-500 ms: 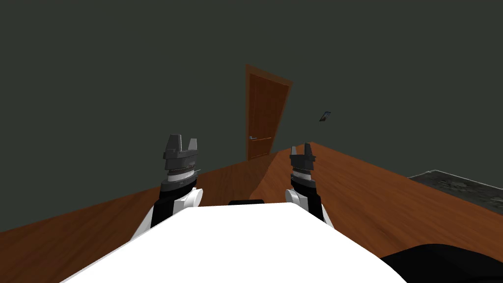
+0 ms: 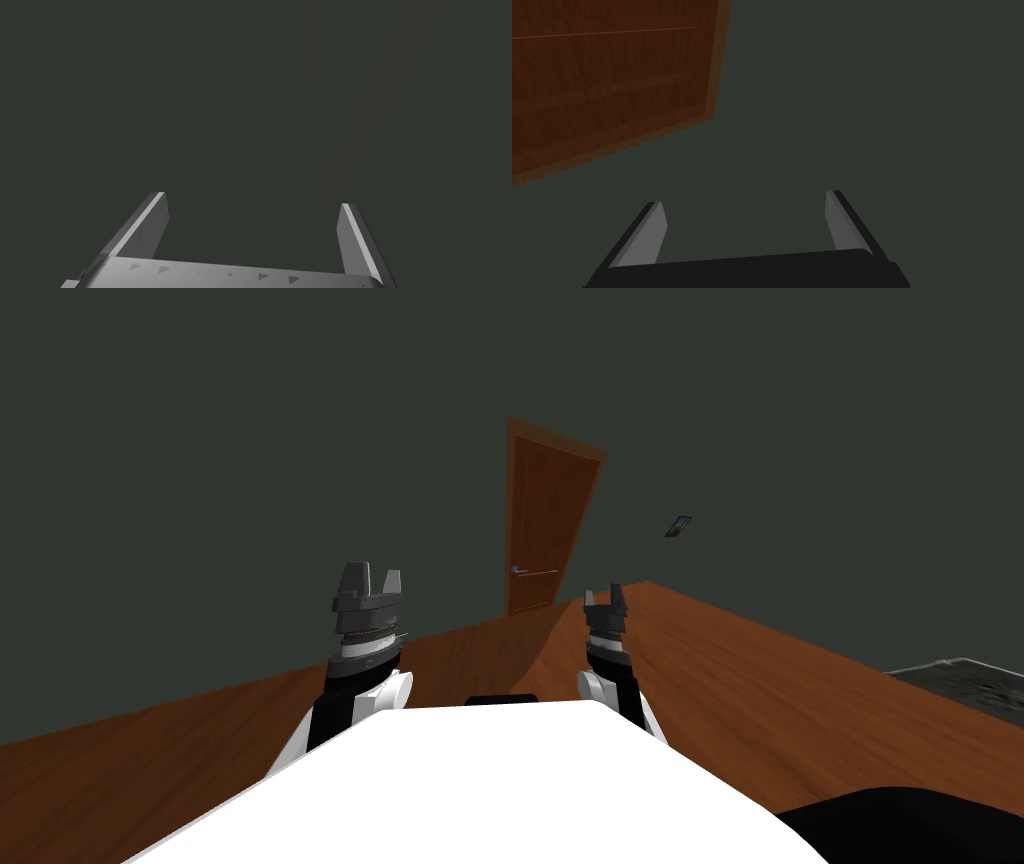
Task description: Pull the door open
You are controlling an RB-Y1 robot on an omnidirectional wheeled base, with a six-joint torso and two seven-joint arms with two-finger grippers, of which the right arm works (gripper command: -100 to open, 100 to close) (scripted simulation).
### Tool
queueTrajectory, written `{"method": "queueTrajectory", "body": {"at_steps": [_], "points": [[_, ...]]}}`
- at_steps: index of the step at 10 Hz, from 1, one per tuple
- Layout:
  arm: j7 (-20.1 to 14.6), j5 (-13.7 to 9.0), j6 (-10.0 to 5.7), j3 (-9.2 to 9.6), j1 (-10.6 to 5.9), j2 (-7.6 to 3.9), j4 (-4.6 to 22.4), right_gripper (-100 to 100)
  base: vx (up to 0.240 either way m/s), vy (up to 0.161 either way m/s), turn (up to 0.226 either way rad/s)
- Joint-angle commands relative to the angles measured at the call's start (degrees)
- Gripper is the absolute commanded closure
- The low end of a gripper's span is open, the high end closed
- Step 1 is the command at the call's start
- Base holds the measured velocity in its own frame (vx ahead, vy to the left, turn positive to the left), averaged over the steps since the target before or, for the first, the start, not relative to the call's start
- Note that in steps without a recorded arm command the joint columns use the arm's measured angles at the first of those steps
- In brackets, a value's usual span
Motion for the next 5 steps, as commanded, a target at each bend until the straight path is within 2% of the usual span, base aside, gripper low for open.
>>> {"method": "queueTrajectory", "body": {"at_steps": [1,5], "points": [[0.04,-0.19,-0.25,-0.31,-0.7,-0.62,2.14,-100,0.091,-0.033,0.117],[0.24,-0.58,-1.4,-1.15,-3.21,-1.89,8.48,-100,0.079,-0.028,0.098]]}}
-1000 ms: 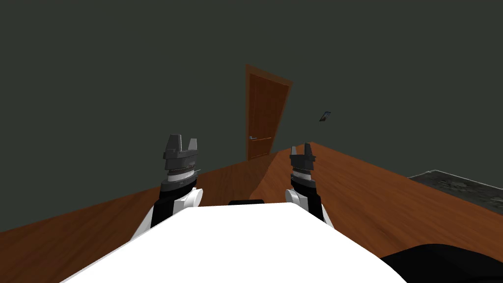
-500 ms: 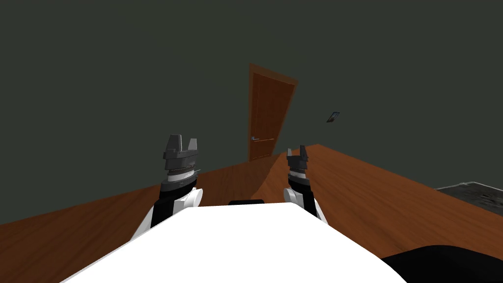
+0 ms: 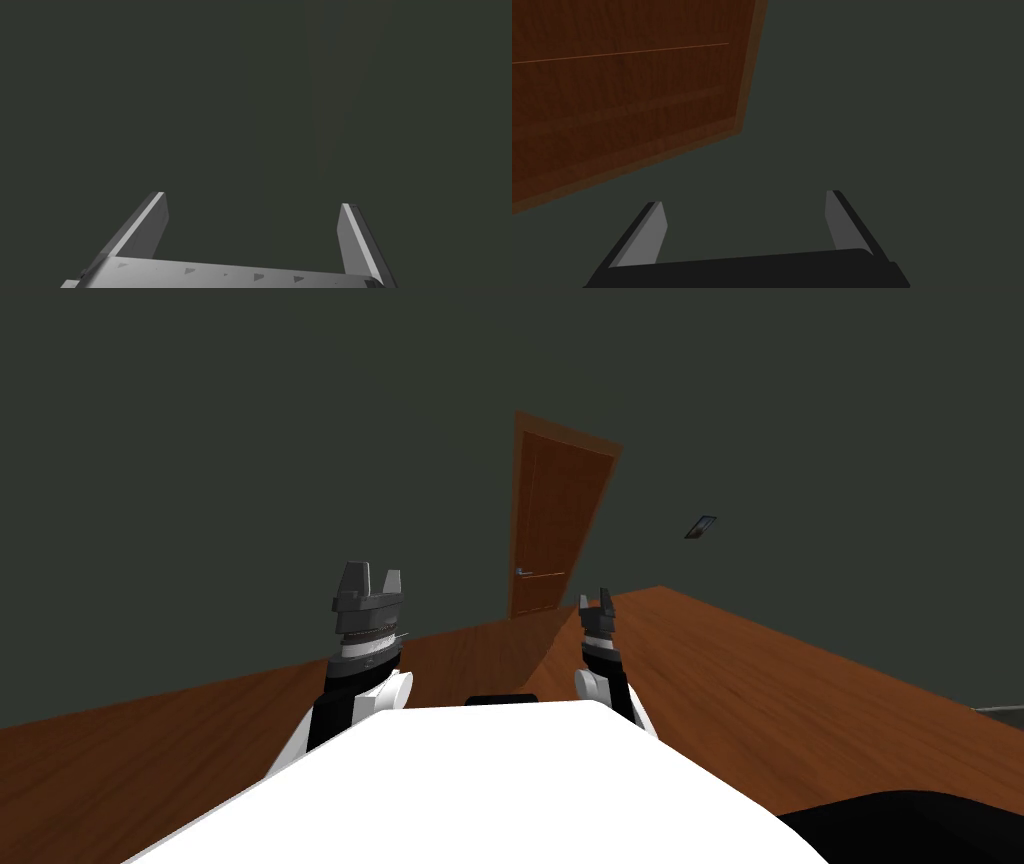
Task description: Pull the door open
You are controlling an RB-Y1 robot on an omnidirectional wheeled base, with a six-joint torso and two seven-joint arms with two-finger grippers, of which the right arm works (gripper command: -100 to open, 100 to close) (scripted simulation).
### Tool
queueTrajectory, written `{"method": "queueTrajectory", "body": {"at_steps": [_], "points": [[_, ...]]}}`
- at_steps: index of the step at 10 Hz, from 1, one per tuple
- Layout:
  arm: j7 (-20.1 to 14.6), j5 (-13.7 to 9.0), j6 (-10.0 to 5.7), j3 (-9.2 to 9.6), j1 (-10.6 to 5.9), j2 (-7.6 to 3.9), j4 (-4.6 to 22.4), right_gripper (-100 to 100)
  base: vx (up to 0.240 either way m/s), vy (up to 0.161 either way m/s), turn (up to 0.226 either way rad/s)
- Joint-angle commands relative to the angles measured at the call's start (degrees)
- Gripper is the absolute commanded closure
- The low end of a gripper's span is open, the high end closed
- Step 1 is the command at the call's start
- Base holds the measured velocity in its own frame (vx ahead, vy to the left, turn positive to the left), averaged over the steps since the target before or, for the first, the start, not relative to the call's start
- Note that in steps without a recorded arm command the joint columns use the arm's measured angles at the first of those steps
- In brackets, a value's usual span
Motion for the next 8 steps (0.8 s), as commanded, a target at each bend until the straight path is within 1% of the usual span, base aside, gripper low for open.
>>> {"method": "queueTrajectory", "body": {"at_steps": [1,2,3,4,7,8], "points": [[-0.06,-0.29,-0.69,-0.56,-1.12,-0.69,2.86,-100,0.08,-0.021,0.145],[0.0,-0.4,-1.03,-0.81,-1.86,-1.02,4.73,-100,0.082,-0.027,0.126],[0.0,-0.4,-1.03,-0.81,-1.86,-1.02,4.96,-100,0.056,-0.028,0.025],[0.06,-0.52,-1.39,-1.08,-2.66,-1.35,6.97,-100,0.048,-0.026,0.081],[0.25,-0.89,-2.5,-1.9,-5.1,-2.34,12.48,-100,0.074,-0.033,0.14],[0.25,-0.89,-2.5,-1.9,-5.1,-2.34,13.11,-100,0.067,-0.037,0.054]]}}
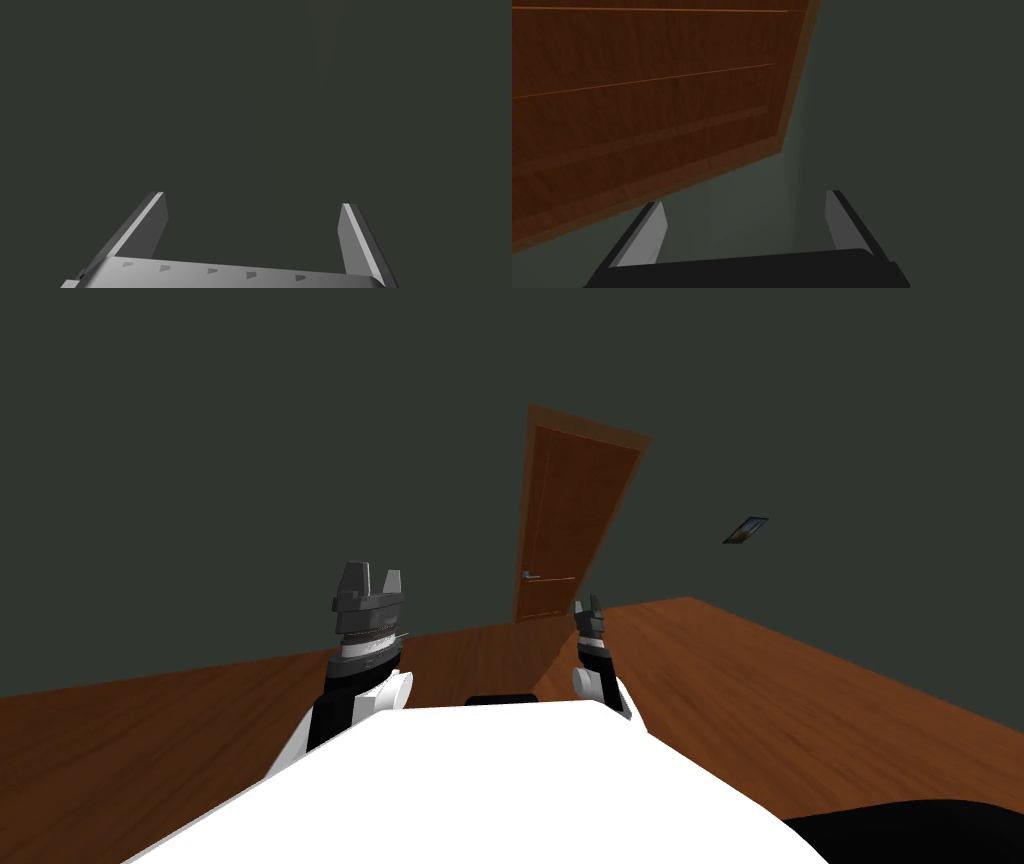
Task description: Pull the door open
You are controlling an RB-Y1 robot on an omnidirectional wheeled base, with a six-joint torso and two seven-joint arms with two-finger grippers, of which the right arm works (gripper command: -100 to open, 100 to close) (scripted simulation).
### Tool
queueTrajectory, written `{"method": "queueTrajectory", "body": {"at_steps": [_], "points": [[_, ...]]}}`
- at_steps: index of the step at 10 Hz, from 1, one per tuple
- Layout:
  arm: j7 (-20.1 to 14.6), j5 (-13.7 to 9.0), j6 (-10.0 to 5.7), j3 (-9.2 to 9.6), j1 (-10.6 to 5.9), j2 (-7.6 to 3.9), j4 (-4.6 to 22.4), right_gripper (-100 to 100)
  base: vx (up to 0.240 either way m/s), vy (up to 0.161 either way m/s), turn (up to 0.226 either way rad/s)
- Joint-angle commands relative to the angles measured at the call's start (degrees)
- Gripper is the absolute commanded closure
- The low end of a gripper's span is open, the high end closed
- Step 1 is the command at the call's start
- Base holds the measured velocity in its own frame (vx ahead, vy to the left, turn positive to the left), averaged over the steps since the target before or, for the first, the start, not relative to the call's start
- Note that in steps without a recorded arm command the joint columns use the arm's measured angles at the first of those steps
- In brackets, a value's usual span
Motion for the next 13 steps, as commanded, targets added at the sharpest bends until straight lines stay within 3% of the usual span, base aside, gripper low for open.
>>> {"method": "queueTrajectory", "body": {"at_steps": [1,8,9,13], "points": [[0.13,-0.11,-0.51,-0.27,-0.98,-0.29,2.84,-100,0.068,-0.036,0.078],[0.55,-0.95,-3.0,-2.11,-6.46,-2.11,15.81,-100,0.07,-0.042,0.136],[0.55,-0.95,-3.0,-2.11,-6.46,-2.11,16.64,-100,0.057,-0.046,0.053],[0.78,-1.39,-4.31,-3.08,-9.35,-2.93,23.45,-100,0.06,-0.036,0.109]]}}
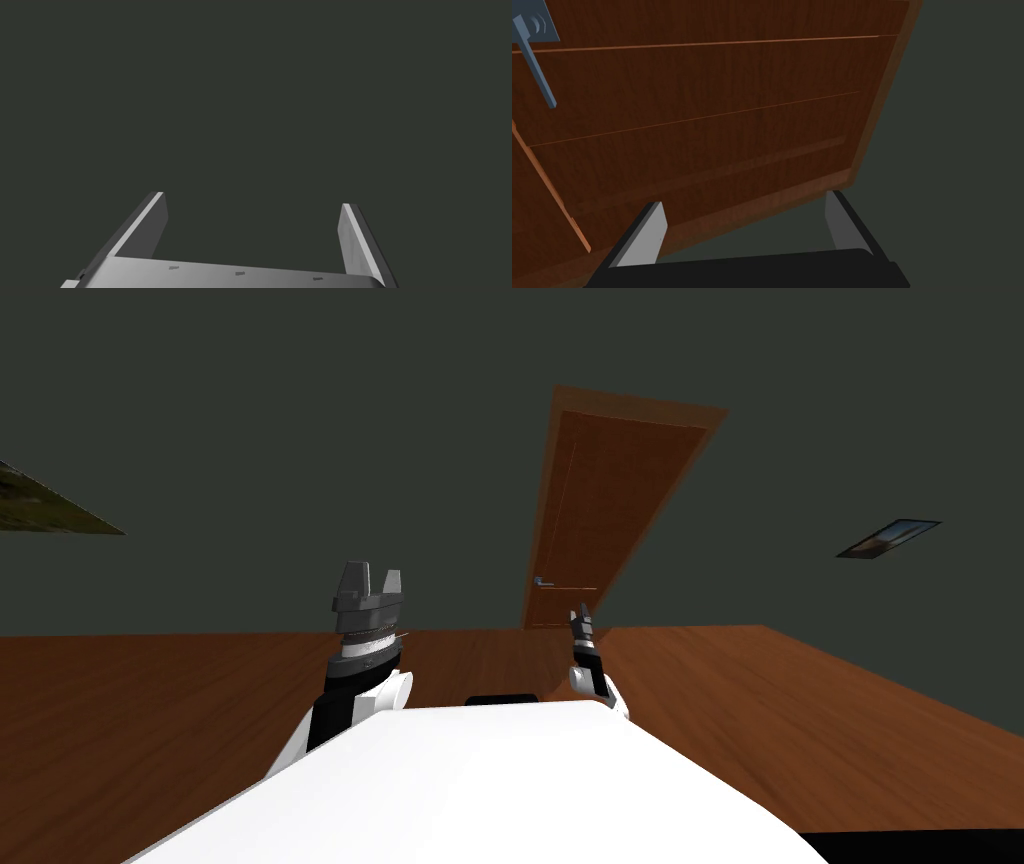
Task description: Pull the door open
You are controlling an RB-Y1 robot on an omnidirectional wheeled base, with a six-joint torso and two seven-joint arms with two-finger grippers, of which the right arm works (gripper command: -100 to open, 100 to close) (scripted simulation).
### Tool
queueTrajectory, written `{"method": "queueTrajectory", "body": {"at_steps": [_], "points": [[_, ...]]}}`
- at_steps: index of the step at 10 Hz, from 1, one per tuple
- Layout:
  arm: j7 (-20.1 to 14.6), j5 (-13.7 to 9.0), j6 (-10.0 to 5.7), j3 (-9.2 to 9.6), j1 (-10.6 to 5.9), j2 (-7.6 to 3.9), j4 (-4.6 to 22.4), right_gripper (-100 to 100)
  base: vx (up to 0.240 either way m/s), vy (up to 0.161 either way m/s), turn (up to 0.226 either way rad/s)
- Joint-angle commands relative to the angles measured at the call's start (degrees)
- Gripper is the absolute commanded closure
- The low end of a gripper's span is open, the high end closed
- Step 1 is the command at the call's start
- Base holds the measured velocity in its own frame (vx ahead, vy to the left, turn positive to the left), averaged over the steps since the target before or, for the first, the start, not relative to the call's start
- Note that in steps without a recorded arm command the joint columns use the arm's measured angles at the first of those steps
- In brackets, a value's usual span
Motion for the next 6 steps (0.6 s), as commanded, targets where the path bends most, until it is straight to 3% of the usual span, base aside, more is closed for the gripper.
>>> {"method": "queueTrajectory", "body": {"at_steps": [1,5,6], "points": [[0.04,-0.26,-0.6,-0.52,-1.3,-0.52,2.86,-100,0.069,-0.047,0.188],[0.19,-0.56,-1.48,-1.17,-3.23,-1.01,8.39,-100,0.04,-0.032,0.076],[0.19,-0.56,-1.48,-1.17,-3.23,-1.01,8.63,-100,0.03,-0.031,0.047]]}}
